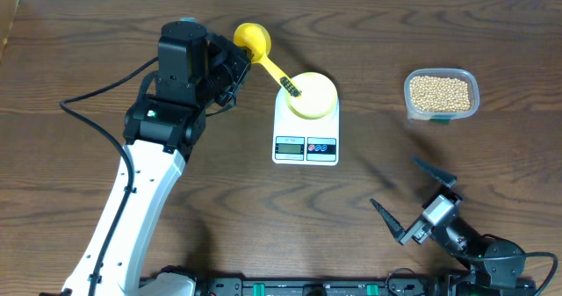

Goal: Scoop item into bowl and weigh 50g on scale
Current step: 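Move the right gripper toward the scoop handle held by the left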

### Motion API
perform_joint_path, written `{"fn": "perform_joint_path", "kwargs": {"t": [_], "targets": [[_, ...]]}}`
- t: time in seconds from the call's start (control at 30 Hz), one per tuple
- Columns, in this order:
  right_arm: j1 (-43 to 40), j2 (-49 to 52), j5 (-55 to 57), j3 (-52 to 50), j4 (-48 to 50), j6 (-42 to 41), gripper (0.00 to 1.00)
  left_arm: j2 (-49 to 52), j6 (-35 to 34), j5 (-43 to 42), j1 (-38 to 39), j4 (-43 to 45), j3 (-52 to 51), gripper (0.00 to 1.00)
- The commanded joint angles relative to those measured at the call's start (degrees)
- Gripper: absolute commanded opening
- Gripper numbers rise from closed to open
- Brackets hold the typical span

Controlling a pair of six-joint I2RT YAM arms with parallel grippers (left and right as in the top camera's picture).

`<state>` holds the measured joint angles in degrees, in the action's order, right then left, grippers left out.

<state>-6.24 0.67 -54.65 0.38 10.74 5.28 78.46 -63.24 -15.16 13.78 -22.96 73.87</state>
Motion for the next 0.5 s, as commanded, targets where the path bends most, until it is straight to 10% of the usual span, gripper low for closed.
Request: {"fn": "perform_joint_path", "kwargs": {"t": [0.0,0.47], "targets": [[0.3,-0.3,-2.3,-0.1,0.2,-8.7,0.99,0.4,-0.5,-0.5,0.1,-0.2,0.4,0.08],[0.3,9.7,-11.1,6.9,6.4,-20.4,0.99,0.9,-0.2,0.5,0.1,-0.1,0.4,0.08]]}}
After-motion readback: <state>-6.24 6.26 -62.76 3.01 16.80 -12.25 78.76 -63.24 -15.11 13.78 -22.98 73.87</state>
